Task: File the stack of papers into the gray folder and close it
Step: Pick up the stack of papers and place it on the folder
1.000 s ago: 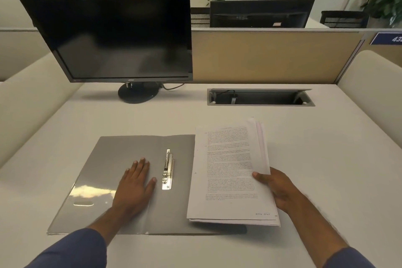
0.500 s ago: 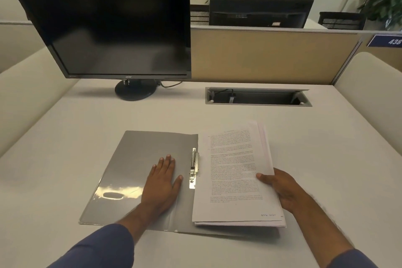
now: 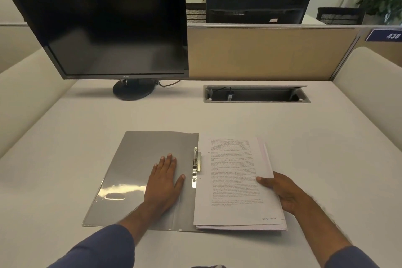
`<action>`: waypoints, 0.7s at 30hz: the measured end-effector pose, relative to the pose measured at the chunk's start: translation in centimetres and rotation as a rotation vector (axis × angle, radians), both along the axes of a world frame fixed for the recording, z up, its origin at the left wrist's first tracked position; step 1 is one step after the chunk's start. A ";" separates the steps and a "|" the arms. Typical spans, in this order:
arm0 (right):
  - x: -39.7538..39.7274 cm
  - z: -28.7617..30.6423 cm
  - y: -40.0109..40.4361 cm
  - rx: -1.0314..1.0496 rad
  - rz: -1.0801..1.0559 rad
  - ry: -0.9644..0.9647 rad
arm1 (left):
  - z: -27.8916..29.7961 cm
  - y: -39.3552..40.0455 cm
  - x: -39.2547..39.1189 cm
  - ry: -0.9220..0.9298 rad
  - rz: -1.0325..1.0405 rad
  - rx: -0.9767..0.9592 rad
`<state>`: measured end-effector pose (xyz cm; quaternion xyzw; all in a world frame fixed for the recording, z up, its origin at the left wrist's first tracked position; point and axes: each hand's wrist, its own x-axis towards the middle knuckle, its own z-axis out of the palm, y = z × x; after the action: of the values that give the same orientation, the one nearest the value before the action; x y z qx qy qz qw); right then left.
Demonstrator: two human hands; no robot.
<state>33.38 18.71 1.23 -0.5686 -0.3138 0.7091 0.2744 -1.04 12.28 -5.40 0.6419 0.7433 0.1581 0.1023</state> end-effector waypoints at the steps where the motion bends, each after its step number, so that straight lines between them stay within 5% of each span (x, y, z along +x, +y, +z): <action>1: 0.0 -0.1 -0.1 -0.001 -0.003 -0.010 | 0.2 -0.1 0.1 -0.017 -0.001 0.017; 8: -1.2 0.2 0.0 0.155 -0.071 -0.218 | 2.4 -2.6 2.7 -0.092 -0.041 0.241; 13: -2.5 0.1 -0.1 0.313 -0.215 -0.478 | 1.4 -5.2 4.3 -0.072 -0.174 0.216; 21: -2.2 -0.2 -0.1 0.311 -0.127 -0.441 | 1.0 -6.0 4.4 -0.070 -0.219 0.140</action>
<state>31.18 18.64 0.99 -0.6788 -0.4350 0.4928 0.3272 3.34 6.33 -4.35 0.7189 0.6518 0.2198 0.0998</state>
